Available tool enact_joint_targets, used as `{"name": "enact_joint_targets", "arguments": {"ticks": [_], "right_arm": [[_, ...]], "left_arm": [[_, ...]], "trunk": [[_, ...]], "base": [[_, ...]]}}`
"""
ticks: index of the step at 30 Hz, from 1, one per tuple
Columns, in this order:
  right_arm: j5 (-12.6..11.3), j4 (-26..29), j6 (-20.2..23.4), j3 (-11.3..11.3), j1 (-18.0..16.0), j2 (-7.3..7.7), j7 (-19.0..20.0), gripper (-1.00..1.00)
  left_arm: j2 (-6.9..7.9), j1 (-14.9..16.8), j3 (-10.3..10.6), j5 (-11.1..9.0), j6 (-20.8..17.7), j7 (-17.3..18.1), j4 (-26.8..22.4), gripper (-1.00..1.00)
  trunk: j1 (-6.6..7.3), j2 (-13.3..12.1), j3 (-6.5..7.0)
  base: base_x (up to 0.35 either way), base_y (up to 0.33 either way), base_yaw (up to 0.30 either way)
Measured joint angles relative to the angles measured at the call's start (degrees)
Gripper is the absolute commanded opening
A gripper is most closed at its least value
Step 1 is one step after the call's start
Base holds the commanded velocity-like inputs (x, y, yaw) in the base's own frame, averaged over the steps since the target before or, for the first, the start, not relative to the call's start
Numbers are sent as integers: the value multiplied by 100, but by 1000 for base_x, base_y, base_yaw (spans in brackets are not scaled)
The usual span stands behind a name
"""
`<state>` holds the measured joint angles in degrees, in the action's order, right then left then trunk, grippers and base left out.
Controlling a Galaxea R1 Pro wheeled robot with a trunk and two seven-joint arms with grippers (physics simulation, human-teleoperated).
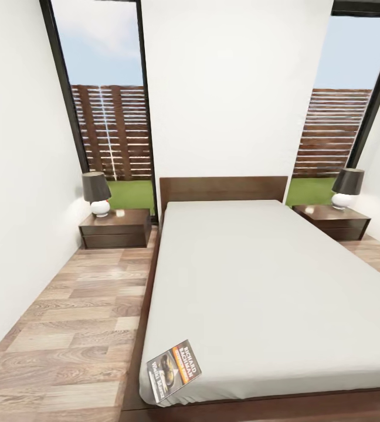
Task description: In the bedroom, move the book from the bed onto either nightstand, and place the two sandals side by side next to the bed.
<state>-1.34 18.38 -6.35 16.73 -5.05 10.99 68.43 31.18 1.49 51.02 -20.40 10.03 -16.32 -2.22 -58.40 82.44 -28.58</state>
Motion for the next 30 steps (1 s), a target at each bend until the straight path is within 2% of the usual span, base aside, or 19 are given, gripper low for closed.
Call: {"name": "enact_joint_targets", "arguments": {"ticks": [10,30], "right_arm": [[-5,4,-29,25,-6,-1,12,100],[-6,4,-44,36,-9,-9,14,100]], "left_arm": [[0,0,0,1,0,4,0,100],[0,0,0,-1,-4,-6,1,100]], "trunk": [[0,0,0],[0,0,0]], "base": [[0,19,0],[0,110,0]]}}
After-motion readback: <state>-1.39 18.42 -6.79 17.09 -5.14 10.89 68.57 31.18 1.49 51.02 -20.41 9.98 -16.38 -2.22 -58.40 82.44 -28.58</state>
